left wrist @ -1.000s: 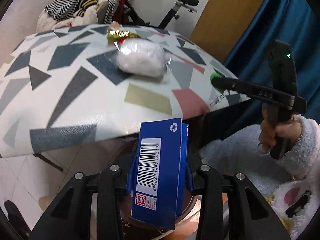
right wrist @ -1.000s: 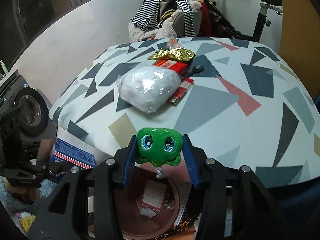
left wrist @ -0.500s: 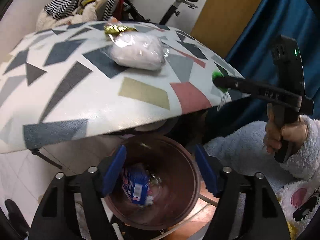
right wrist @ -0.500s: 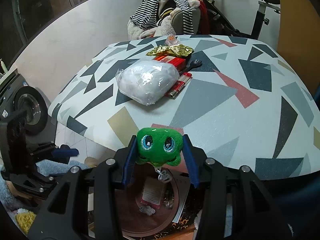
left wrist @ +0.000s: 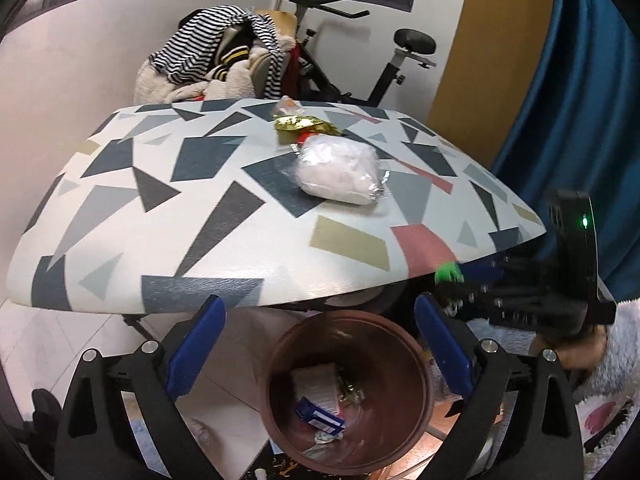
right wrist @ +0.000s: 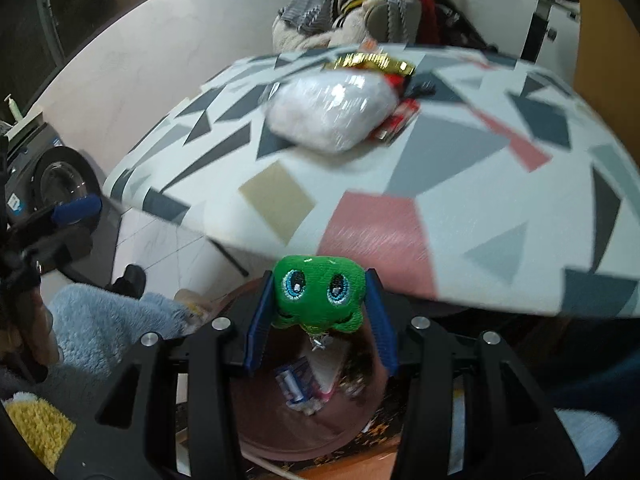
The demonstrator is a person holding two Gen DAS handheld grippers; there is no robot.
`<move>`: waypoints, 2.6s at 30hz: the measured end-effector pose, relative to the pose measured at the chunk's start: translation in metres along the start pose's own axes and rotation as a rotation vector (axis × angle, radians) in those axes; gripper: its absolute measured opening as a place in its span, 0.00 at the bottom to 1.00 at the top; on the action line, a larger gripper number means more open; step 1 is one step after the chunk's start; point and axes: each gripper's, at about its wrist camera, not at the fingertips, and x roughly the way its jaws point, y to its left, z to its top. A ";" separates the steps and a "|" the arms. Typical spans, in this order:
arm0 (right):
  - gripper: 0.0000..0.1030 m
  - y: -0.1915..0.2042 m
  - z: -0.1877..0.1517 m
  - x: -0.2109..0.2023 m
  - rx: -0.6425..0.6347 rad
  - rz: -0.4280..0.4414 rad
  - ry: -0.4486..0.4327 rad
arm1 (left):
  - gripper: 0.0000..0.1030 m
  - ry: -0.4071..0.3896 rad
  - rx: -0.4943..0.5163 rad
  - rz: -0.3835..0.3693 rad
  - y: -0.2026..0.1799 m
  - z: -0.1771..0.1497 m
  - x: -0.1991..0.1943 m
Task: Collect trash
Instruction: 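Carry carton and frog toy over the brown bin and open both grippers, then move both grippers back to the table toward the white plastic bag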
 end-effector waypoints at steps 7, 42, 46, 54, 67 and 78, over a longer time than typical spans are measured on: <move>0.45 0.016 -0.021 0.025 -0.059 -0.032 0.082 | 0.91 -0.004 -0.032 0.048 0.011 -0.004 -0.002; 0.94 0.010 -0.014 0.014 -0.048 -0.118 0.011 | 0.91 -0.036 -0.064 0.091 0.022 -0.006 -0.007; 0.94 0.007 -0.007 0.006 -0.048 -0.134 -0.020 | 0.91 -0.040 -0.080 0.085 0.026 -0.003 -0.007; 0.94 -0.006 0.014 -0.008 -0.048 -0.163 -0.075 | 0.91 -0.041 -0.112 0.096 0.036 0.002 -0.005; 0.94 -0.025 0.041 -0.016 -0.063 -0.174 -0.107 | 0.91 -0.024 -0.141 0.098 0.049 0.013 0.007; 0.94 -0.041 0.057 -0.011 -0.038 -0.190 -0.112 | 0.92 -0.010 -0.112 0.093 0.051 0.034 0.022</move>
